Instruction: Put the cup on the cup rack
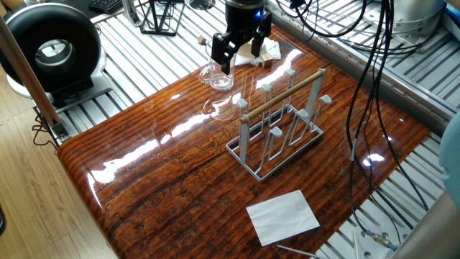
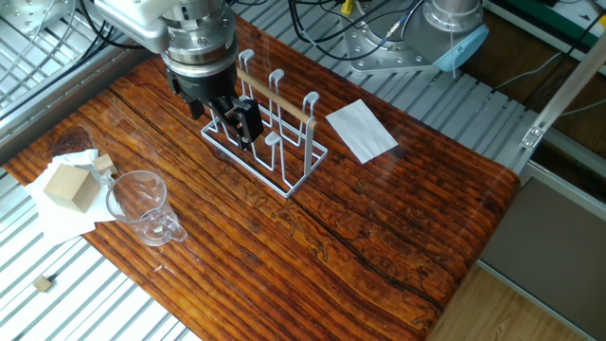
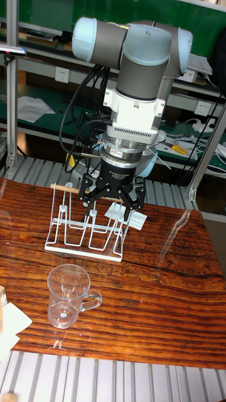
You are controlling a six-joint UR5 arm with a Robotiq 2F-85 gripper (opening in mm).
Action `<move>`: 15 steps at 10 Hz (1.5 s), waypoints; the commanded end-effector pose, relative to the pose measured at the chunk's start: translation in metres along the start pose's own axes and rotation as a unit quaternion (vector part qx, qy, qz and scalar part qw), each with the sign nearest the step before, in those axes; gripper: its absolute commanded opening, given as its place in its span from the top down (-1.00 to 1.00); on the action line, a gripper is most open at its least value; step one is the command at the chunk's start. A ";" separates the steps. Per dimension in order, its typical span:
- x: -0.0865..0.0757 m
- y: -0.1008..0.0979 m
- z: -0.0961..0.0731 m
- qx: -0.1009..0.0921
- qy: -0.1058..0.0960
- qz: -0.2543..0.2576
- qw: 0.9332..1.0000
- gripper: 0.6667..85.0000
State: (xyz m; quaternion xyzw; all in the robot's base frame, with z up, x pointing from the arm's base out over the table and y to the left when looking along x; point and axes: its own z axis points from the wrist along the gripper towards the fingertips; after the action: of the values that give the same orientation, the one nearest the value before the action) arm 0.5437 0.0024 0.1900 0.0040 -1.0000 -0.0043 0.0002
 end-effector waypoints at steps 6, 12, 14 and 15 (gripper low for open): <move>0.000 -0.024 -0.001 0.048 0.015 -0.296 0.954 0.99; -0.002 -0.023 -0.001 0.049 0.013 -0.307 0.950 0.99; -0.007 -0.023 -0.004 0.052 0.011 -0.365 0.929 0.99; -0.012 -0.024 -0.006 0.058 0.011 -0.440 0.896 0.99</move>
State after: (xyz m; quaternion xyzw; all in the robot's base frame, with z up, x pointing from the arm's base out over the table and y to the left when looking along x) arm 0.5488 -0.0234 0.1920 0.3542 -0.9336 0.0527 0.0128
